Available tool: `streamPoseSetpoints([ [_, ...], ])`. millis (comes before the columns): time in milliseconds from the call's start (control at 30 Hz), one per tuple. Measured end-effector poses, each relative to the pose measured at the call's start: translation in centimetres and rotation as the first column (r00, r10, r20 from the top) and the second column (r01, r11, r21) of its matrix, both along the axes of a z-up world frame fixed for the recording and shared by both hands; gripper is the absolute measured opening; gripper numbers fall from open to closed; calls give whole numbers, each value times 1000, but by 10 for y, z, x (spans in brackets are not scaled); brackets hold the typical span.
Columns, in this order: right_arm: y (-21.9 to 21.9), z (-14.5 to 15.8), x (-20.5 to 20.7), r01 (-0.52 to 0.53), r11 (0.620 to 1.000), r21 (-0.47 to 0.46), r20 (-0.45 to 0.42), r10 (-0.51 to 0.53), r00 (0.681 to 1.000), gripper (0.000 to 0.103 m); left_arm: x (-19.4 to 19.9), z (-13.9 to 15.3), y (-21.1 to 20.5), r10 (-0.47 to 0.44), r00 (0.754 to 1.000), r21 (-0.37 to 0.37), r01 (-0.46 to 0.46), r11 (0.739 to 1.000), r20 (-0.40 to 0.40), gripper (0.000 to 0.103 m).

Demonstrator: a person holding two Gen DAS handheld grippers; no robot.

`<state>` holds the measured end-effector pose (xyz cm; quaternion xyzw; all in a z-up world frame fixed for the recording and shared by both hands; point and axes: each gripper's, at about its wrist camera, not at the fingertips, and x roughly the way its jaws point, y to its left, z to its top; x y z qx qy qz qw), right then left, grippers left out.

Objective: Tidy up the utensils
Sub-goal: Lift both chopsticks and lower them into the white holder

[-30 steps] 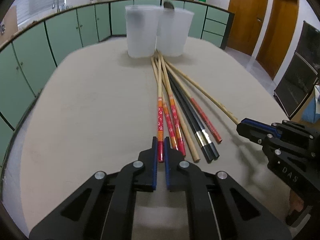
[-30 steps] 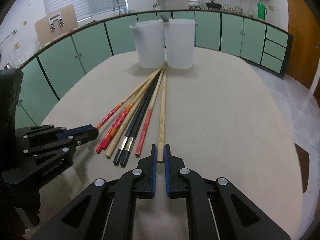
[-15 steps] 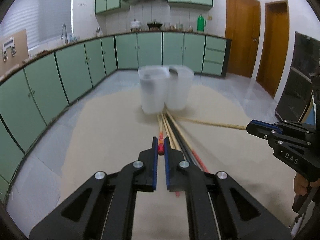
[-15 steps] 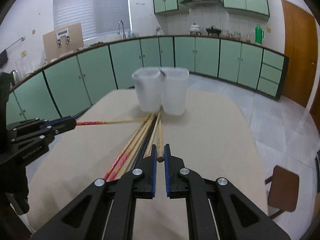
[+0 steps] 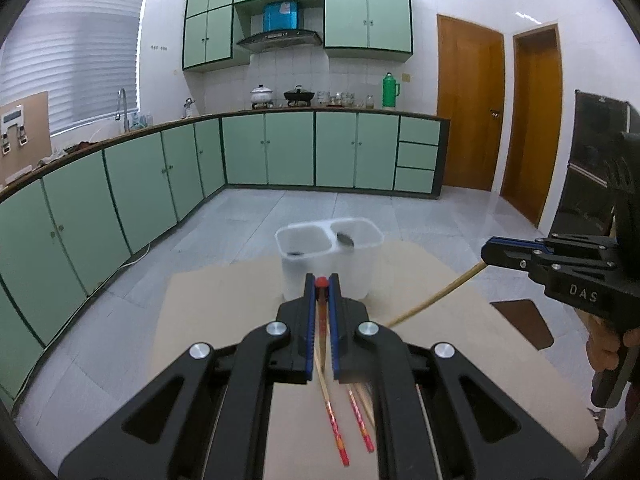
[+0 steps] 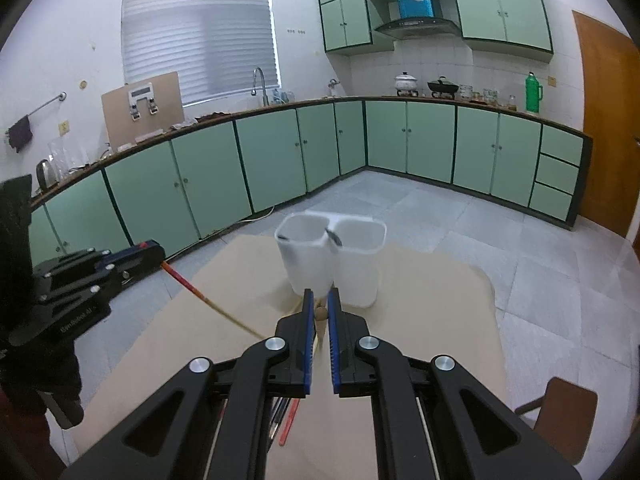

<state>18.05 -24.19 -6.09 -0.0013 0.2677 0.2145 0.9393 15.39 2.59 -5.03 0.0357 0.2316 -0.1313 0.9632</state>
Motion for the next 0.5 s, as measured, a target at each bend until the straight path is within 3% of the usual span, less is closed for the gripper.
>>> streamPoseSetpoints([
  [200,3,25,14,-24,999,-47,23,25,999,7,12,17,-6,-25,999,-12,25,1000,26,5],
  [500,-10,87,21,-41,999,-18,125,43,991,7,14,63,-14,-37,991,-29,41,999,132,5],
])
